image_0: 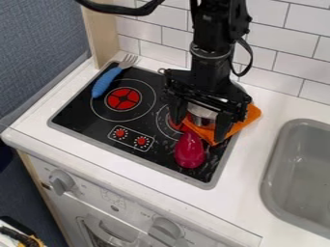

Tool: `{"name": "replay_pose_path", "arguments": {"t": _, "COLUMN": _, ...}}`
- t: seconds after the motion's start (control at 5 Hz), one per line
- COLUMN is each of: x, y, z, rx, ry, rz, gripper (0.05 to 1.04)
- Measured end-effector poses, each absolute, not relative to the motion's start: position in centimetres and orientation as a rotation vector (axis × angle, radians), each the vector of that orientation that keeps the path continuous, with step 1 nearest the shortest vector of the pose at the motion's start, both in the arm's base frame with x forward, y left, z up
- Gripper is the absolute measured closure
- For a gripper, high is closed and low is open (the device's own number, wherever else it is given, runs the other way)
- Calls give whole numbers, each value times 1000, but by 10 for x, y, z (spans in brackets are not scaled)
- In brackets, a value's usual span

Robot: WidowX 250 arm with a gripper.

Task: Move the silver pot to the lower left side of the stove

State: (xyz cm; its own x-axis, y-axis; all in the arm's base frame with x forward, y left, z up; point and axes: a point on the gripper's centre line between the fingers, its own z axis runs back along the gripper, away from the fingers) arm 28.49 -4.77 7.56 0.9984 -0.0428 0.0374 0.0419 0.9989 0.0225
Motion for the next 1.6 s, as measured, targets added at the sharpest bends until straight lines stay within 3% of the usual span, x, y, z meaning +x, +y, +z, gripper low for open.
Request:
{"name": "replay_pose_path", "arguments": {"t": 0.2, "x": 283, "y": -47, "z": 68, "rx": 26, "ry": -11, "rz": -41, "gripper": 83}}
{"name": "replay_pose_path", "arguments": {"t": 0.8, "x": 359, "y": -70, "z": 61, "rx": 37, "ry": -49, "rz": -77, "gripper": 83}}
{"name": "replay_pose_path", "arguments": {"t": 1.2, "x": 362, "y": -73, "z": 29, "rx": 34, "ry": 28, "rz": -83, "gripper": 134}}
{"name": "replay_pose_path", "arguments": {"t": 1.6, "x": 363, "y": -75, "z": 27, "rx": 21, "ry": 20, "rz": -97, "gripper": 721}}
